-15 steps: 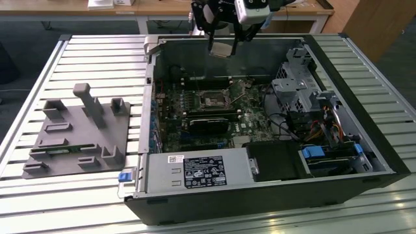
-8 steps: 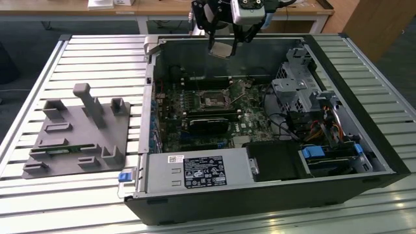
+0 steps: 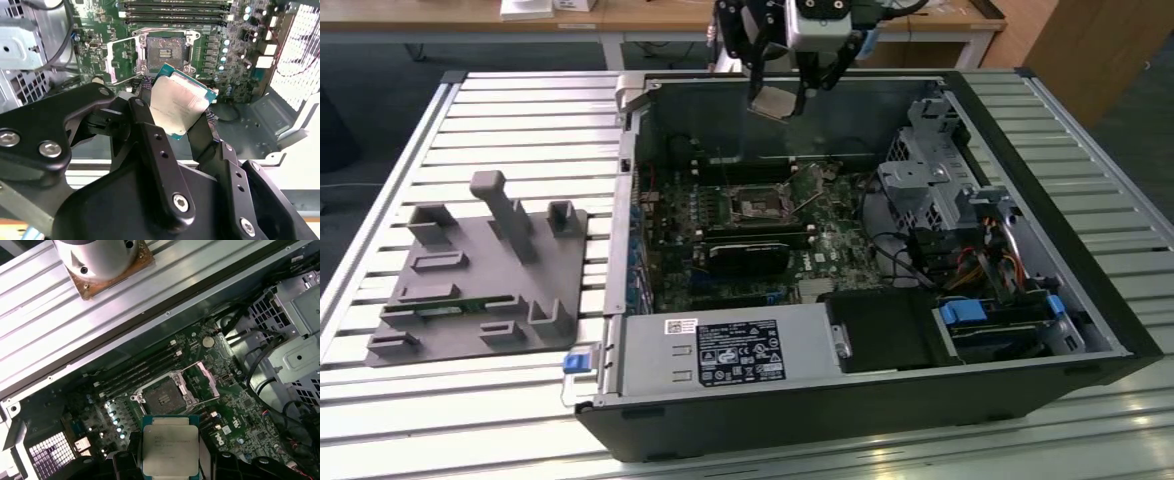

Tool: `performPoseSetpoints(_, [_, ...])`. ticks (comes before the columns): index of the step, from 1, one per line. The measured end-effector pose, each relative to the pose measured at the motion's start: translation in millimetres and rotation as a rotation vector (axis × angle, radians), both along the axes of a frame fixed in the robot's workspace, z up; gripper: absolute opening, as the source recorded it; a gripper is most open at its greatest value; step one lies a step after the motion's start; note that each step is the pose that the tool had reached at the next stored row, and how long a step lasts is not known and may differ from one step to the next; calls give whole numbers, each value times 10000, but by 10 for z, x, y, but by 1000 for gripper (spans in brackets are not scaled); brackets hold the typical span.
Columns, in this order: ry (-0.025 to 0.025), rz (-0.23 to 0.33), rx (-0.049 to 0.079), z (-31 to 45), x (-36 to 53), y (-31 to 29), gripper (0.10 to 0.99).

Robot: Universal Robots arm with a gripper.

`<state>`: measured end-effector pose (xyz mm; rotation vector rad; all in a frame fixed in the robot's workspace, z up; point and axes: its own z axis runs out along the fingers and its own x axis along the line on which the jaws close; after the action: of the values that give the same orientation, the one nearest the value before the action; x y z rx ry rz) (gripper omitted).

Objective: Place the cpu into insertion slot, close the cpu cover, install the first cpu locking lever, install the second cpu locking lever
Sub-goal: 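Place the cpu into insertion slot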

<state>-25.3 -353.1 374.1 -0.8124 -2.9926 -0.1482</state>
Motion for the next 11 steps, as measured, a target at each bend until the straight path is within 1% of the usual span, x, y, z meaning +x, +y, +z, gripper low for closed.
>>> performPoseSetpoints(11, [1,-1276,-3,-11,-13,0,541])
